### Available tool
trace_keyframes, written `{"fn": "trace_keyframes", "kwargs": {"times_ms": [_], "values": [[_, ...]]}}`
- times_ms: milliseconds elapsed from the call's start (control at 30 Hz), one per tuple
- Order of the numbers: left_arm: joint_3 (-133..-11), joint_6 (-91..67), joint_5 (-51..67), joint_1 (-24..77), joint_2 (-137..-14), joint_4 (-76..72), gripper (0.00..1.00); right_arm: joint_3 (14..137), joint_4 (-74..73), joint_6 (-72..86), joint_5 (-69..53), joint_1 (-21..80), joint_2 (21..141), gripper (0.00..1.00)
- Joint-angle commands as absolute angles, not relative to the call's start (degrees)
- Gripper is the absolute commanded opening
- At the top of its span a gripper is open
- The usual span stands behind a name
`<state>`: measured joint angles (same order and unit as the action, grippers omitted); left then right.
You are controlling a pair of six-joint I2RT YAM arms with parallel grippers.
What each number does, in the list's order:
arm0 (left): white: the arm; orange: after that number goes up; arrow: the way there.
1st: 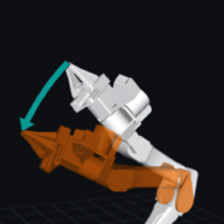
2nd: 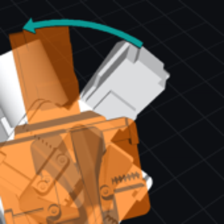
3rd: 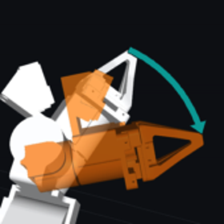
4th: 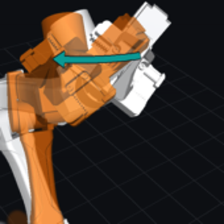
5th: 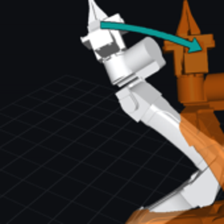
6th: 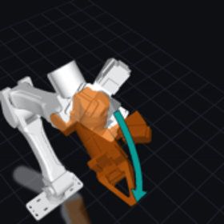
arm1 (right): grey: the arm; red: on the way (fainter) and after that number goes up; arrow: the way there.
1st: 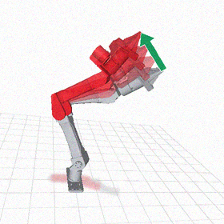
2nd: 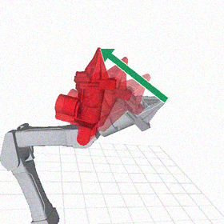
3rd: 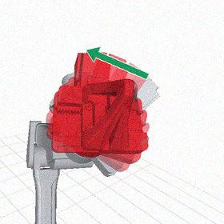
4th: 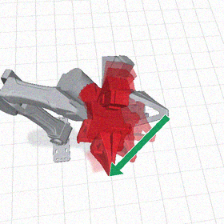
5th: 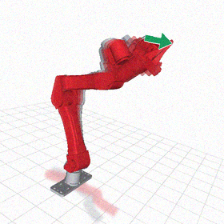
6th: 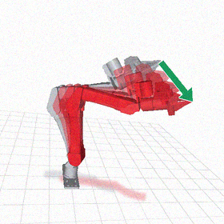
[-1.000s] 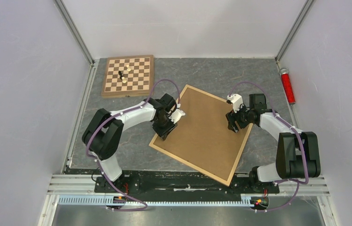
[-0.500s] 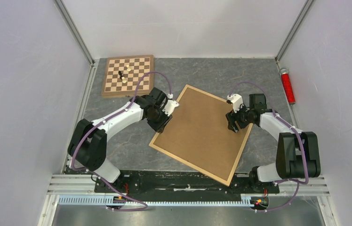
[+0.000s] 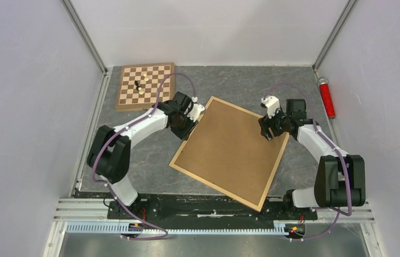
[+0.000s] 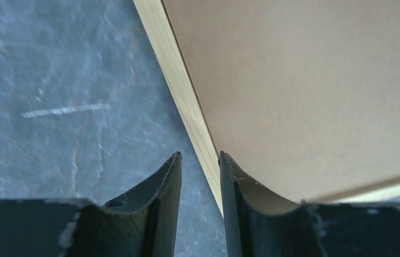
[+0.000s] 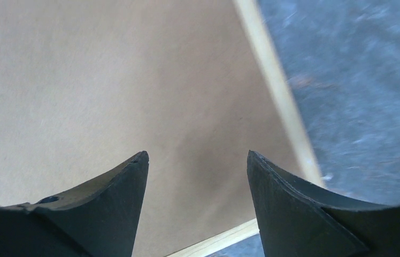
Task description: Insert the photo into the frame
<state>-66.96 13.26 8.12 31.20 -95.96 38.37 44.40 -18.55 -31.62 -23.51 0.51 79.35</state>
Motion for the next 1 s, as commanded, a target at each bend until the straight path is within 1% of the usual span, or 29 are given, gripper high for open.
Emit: {"fn": "trace_keyframes", "kwargs": {"times_ms": [0, 67, 233, 367, 633, 833, 967], "values": [[-74.21, 10.6, 5.36, 30.54, -101.63, 34.33, 0.39, 51.5, -14.12, -29.84, -20.19, 0.31, 81.04, 0.71], [-76.7, 10.03, 5.02, 30.52, -104.79, 34.28, 0.39, 53.63, -13.06, -29.56, -19.36, 0.35, 83.16, 0.7], [-81.8, 9.77, 4.32, 30.5, -112.6, 35.54, 0.39, 59.11, -12.44, -29.64, -15.35, 0.39, 89.88, 0.65], [-83.01, 9.91, 4.72, 30.5, -115.86, 36.52, 0.39, 62.83, -16.09, -32.54, -12.07, 0.35, 95.8, 0.62], [-81.27, 10.3, 5.89, 30.55, -115.62, 36.63, 0.39, 60.47, -20.89, -41.07, -2.12, 0.36, 104.53, 0.5], [-81.96, 11.2, 6.13, 31.25, -114.78, 36.78, 0.39, 57.91, -21.21, -44.21, 2.64, 0.42, 106.32, 0.41], [-84.85, 12.74, 4.71, 33.59, -114.63, 36.65, 0.39, 55.69, -20.69, -46.05, 6.27, 1.79, 107.05, 0.39]]}}
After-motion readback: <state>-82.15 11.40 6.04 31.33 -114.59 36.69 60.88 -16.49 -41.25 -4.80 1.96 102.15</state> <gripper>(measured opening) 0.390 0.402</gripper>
